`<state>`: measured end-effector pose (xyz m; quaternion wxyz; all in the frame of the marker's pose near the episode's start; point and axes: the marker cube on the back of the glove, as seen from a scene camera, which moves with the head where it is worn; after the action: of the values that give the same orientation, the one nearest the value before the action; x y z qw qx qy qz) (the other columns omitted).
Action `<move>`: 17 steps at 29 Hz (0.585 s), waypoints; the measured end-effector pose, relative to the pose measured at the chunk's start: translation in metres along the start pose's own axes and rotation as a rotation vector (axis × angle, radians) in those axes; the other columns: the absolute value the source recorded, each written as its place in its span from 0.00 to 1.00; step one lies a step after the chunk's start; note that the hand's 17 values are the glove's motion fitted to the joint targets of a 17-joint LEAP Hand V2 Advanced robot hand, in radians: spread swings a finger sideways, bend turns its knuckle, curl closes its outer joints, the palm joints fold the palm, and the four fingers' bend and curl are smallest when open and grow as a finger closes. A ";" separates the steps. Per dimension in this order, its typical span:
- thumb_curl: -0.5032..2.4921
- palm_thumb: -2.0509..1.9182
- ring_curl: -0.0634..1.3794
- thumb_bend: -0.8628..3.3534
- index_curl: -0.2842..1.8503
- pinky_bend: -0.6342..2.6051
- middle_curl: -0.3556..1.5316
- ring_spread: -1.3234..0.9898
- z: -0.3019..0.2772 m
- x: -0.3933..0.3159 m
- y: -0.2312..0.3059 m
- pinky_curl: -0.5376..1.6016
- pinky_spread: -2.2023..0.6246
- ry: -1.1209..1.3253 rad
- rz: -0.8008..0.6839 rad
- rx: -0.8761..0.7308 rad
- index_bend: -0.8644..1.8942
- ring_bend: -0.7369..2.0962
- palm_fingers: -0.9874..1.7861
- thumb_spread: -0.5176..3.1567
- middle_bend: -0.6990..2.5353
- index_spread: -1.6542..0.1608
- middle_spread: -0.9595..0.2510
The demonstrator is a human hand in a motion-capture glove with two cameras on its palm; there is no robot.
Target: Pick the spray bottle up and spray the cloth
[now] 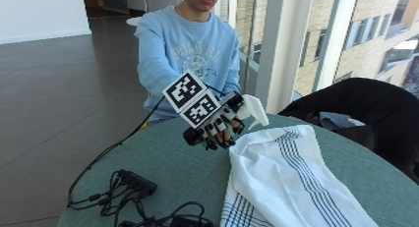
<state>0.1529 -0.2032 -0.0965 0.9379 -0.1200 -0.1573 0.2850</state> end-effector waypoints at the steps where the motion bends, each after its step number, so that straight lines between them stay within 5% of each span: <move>1: 0.37 0.75 0.32 0.20 0.31 0.30 0.36 0.56 0.000 -0.001 0.000 0.43 0.82 0.006 -0.002 -0.001 0.36 0.48 0.74 0.36 0.26 0.77 0.73; 17: 0.37 0.75 0.32 0.20 0.31 0.29 0.37 0.56 0.018 -0.043 0.006 0.42 0.82 -0.076 -0.151 0.064 0.36 0.48 0.74 0.37 0.26 0.77 0.73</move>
<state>0.1097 -0.2201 -0.0916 0.9534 -0.0670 -0.1923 0.2226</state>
